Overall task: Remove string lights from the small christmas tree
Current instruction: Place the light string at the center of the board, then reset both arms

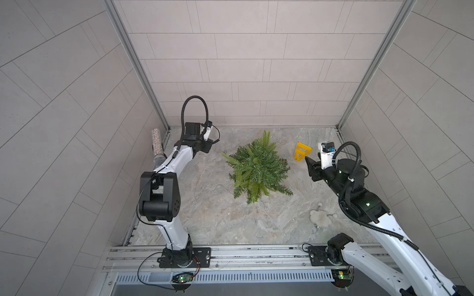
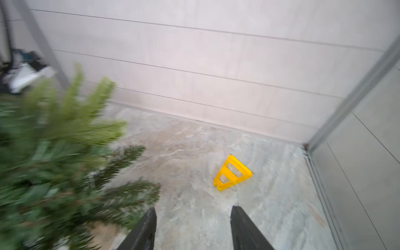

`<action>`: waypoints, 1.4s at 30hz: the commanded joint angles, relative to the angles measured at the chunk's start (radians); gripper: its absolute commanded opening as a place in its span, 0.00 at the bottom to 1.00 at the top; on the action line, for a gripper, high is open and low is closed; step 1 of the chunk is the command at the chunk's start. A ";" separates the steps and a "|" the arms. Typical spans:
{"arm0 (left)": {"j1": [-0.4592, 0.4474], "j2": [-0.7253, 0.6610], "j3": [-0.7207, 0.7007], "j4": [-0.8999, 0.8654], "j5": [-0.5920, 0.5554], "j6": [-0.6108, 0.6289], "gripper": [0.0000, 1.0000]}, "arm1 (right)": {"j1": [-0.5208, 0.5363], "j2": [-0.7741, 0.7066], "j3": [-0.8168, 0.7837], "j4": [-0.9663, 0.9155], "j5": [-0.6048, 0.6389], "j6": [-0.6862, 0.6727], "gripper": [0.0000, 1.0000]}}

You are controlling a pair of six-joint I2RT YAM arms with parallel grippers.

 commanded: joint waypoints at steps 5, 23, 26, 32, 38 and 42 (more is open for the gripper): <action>0.005 -0.012 -0.035 0.086 -0.010 -0.044 0.45 | -0.216 0.063 -0.196 0.236 0.086 0.131 0.59; 0.008 -0.435 -0.481 0.352 -0.074 -0.364 0.54 | -0.322 0.429 -0.562 0.959 0.113 0.006 0.67; 0.009 -0.509 -0.596 0.374 -0.155 -0.410 0.54 | -0.336 0.553 -0.531 1.095 0.044 0.004 0.68; 0.010 -0.613 -0.848 0.557 -0.317 -0.397 0.57 | -0.334 0.841 -0.581 1.531 -0.052 -0.052 0.68; 0.022 -0.370 -1.056 1.188 -0.244 -0.349 0.61 | -0.271 0.769 -0.465 1.196 0.141 -0.070 1.00; 0.077 -0.170 -1.066 1.387 -0.176 -0.391 0.61 | -0.252 0.795 -0.548 1.392 0.172 -0.091 1.00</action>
